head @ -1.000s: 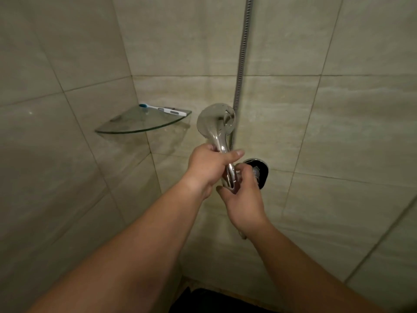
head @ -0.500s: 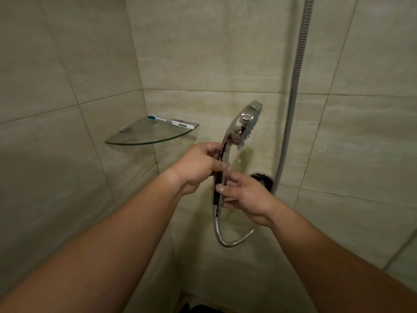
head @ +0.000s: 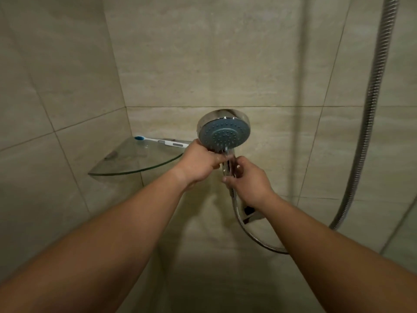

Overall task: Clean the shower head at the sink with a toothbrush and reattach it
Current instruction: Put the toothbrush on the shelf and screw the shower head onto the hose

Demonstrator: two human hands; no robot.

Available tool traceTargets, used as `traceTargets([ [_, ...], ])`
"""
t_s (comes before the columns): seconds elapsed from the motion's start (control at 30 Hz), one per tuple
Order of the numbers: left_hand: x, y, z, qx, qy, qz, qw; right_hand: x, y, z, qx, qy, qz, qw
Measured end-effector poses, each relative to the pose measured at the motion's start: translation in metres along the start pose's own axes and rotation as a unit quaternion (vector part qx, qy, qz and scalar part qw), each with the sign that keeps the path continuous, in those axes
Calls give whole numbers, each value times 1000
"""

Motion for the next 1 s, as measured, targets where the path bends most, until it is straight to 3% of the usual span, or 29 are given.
traceTargets([
  [0.13, -13, -12, 10, 21, -14, -23, 999, 9, -18, 8, 10, -24, 15, 1000],
  [0.27, -27, -26, 21, 43, -47, -81, 995, 22, -35, 16, -35, -25, 53, 998],
  [0.6, -34, -47, 41, -3, -89, -90, 992, 40, -62, 14, -35, -12, 99, 994],
  [1.0, -119, -84, 59, -32, -117, -138, 983, 95, -126, 68, -34, 7, 157, 987],
])
Point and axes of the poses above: each hand's wrist, its own y-axis away from the middle knuckle, its own z-axis out of the back of the hand, x = y × z, the point moved 4 cm from there along -y, towards the middle knuckle, and after that the axes turned 7 degrees about z, right-handed, at the moved point
